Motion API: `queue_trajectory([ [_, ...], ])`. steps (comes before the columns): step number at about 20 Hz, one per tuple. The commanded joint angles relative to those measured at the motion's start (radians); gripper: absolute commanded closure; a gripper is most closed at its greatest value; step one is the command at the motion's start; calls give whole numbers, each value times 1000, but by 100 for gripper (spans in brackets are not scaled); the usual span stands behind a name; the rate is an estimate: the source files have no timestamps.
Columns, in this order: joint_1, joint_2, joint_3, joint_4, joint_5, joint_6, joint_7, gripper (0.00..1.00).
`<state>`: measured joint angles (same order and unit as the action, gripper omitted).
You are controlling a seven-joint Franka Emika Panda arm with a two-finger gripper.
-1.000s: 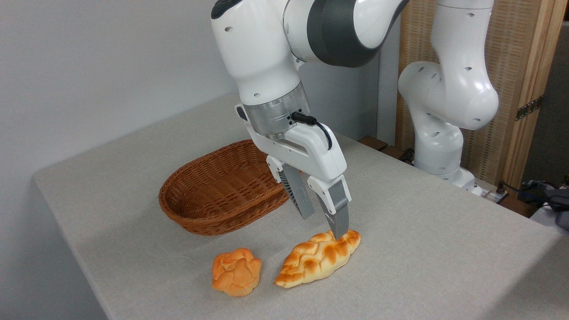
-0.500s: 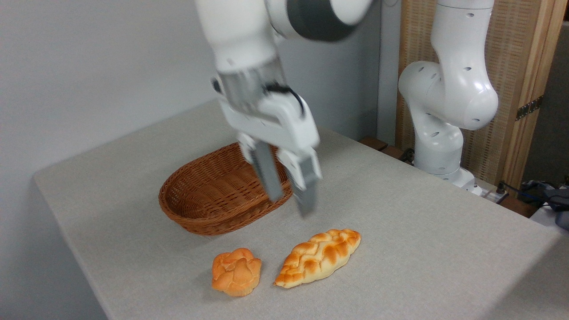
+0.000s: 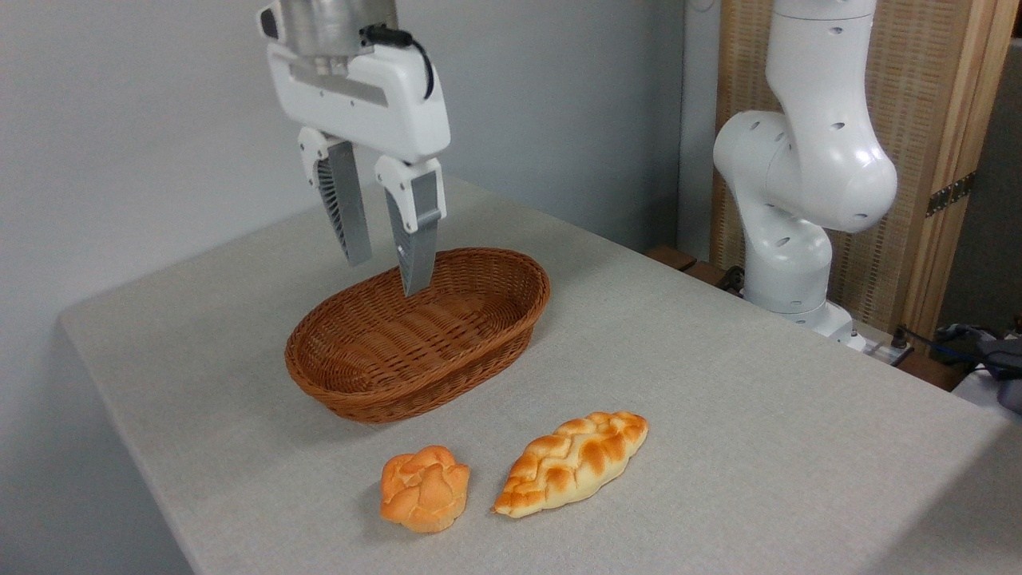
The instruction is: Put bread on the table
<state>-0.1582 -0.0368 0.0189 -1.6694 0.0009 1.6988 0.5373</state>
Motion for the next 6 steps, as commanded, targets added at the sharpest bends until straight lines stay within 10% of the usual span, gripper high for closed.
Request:
queue_trajectory([
  [1, 57, 32, -39, 48, -13, -37, 4, 0],
  [6, 57, 31, -34, 48, -12, -70, 30, 0],
])
